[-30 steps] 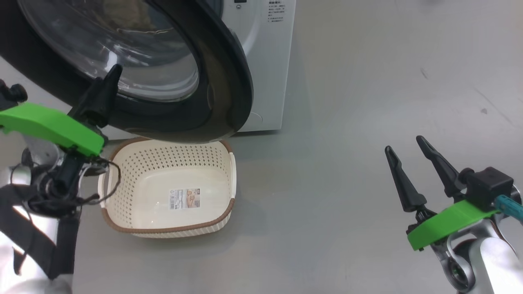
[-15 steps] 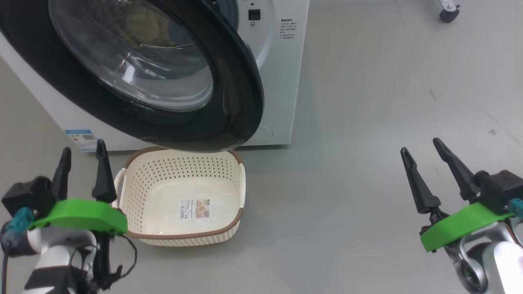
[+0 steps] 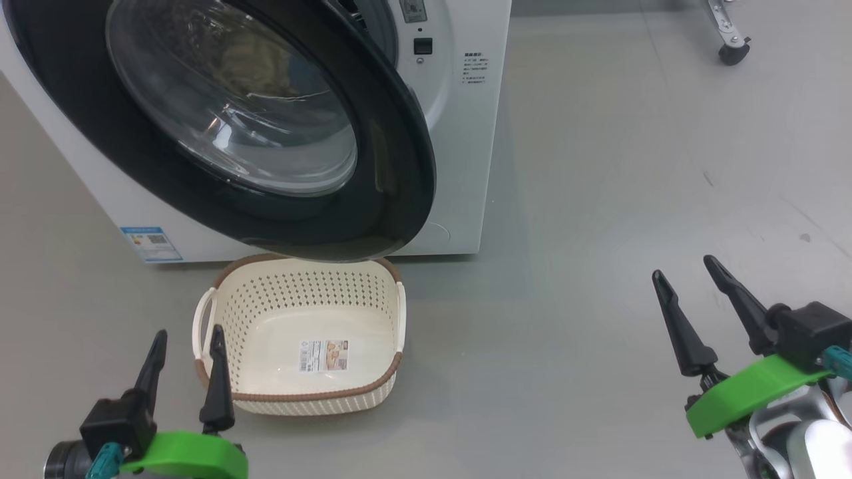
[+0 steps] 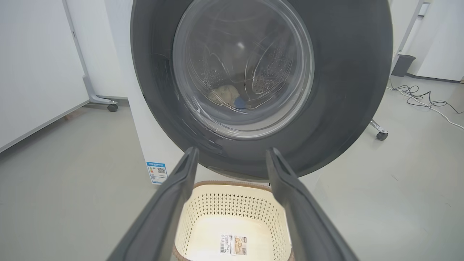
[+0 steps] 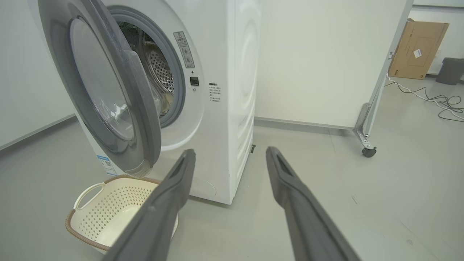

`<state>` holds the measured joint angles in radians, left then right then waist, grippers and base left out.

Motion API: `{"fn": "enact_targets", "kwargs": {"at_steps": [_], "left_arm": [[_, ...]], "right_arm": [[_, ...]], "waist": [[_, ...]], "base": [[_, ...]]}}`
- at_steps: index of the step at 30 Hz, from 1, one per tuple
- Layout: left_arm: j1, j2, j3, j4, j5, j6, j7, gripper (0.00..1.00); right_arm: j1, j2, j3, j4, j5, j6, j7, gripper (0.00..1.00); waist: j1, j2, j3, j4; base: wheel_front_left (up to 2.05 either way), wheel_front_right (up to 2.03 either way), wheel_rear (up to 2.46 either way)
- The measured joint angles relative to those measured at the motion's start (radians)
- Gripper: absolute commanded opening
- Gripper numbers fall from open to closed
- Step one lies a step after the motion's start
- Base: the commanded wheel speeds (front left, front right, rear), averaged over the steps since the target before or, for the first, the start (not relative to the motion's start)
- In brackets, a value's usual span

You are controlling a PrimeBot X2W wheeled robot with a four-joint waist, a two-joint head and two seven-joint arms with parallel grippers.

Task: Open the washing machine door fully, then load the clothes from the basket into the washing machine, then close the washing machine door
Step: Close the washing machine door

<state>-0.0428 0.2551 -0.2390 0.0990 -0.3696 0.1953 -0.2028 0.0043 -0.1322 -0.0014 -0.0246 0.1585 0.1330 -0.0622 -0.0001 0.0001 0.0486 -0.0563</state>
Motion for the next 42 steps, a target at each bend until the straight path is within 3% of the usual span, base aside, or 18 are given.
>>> {"fn": "enact_targets", "kwargs": {"at_steps": [24,42], "left_arm": [[0.027,0.000,-0.022,-0.022,0.009,0.019,-0.017,1.00],[0.022,0.000,-0.025,-0.014,0.011,0.035,-0.026,1.00]], "right_arm": [[0.074,0.072,-0.034,-0.083,-0.071,0.000,0.008,1.00],[0.074,0.072,-0.037,-0.089,-0.072,0.000,0.008,1.00]], "waist": [[0.0002,0.0000,0.025,-0.014],[0.0001,0.0000,0.030,-0.001]], "base": [[0.00,0.00,0.00],[0.00,0.00,0.00]]}}
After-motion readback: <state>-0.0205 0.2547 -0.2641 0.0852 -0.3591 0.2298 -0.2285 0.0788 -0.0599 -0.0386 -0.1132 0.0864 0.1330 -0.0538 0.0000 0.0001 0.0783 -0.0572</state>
